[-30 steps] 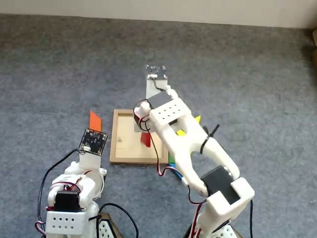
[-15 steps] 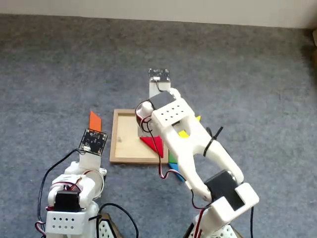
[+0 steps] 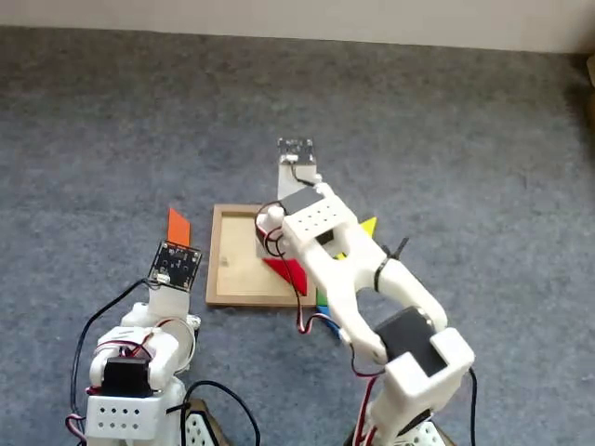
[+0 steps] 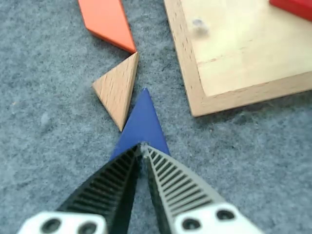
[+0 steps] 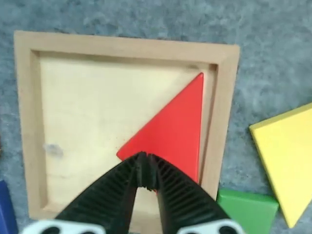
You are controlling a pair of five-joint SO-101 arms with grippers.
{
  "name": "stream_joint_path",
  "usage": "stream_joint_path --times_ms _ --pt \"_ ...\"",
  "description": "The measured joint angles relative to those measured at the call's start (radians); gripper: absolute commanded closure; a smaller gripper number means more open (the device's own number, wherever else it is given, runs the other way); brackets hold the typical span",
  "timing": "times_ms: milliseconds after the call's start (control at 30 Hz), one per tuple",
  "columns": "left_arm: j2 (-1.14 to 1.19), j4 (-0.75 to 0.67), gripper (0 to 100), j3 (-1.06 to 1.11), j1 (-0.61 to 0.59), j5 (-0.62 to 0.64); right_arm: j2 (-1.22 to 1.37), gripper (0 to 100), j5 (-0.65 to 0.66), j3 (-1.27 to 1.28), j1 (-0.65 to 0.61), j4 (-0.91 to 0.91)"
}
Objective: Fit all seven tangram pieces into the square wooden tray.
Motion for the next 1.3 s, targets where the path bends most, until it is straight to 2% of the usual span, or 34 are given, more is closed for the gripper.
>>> stream_joint_path --times_ms 333,567,633,800,867,1300 --pt "0.000 0.000 99 0.000 0.000 0.000 0.021 99.4 0.114 0.005 0.157 0.014" --pt "0.000 0.000 99 0.000 0.000 0.000 -0.115 99.1 0.120 0.005 0.172 0.118" --pt "0.000 0.000 99 0.000 0.000 0.000 -0.175 96.1 0.120 0.005 0.172 0.121" --pt "0.000 0.000 99 0.000 0.000 0.000 -0.221 74.8 0.114 0.005 0.209 0.121" --pt "0.000 0.000 99 0.000 0.000 0.000 -0.221 70.4 0.066 0.005 0.226 0.121" --pt "0.000 0.000 99 0.000 0.000 0.000 0.068 69.9 0.021 -0.046 0.250 0.121"
